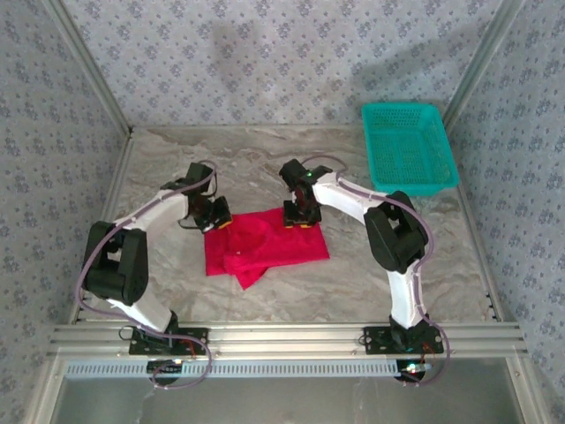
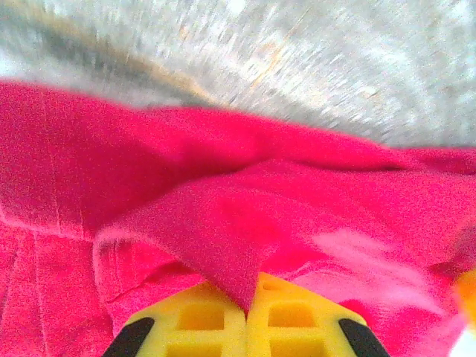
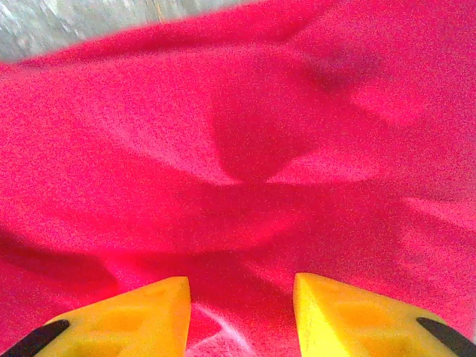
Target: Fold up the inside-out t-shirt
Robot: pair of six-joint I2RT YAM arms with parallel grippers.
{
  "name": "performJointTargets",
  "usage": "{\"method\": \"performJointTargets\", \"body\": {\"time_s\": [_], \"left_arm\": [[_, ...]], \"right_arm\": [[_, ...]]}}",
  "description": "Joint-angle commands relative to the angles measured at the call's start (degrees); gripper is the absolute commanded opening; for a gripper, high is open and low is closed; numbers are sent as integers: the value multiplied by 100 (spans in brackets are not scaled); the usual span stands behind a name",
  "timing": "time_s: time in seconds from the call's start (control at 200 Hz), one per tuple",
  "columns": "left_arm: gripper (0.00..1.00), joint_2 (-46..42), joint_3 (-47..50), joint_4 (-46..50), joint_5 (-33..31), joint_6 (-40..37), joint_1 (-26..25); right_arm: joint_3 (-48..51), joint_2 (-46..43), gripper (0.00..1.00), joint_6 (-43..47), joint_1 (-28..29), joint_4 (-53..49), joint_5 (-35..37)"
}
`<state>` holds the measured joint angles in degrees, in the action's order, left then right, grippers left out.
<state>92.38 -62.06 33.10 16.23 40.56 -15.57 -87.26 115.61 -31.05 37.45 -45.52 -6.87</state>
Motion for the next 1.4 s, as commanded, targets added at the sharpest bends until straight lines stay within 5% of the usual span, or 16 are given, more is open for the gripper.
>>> {"method": "performJointTargets", "body": {"time_s": [0.0, 0.285, 0.45, 0.545, 0.635, 0.805, 1.019, 1.194, 1.394], "left_arm": [[0, -43, -621, 408, 54, -250, 275], [0, 899, -1200, 410, 589, -500, 876], [36, 1542, -1671, 864, 301, -719, 1110], [41, 1325, -1703, 1177, -129, -748, 1258], [42, 703, -1269, 1237, -272, -659, 1242], [42, -214, 290, 626, 541, -284, 945], [41, 137, 1357, -746, 963, 257, 344], [36, 1411, 331, -872, 718, 112, 248], [34, 2931, -2583, 20, 1016, -503, 36]], "right_arm": [[463, -127, 43, -45, 43, -20, -94], [1073, -167, 43, -163, 18, 289, -152], [585, -499, 45, -68, 47, 227, -455], [286, -629, 49, -1, 18, 316, -674], [56, -393, 50, 84, -117, 523, -772], [-335, 474, 47, 256, -465, 499, -907], [237, 480, 46, 278, -704, 467, -639], [1687, -692, 45, -195, -528, 729, -249], [2997, -2588, 47, -1253, 871, 1412, 299]]}}
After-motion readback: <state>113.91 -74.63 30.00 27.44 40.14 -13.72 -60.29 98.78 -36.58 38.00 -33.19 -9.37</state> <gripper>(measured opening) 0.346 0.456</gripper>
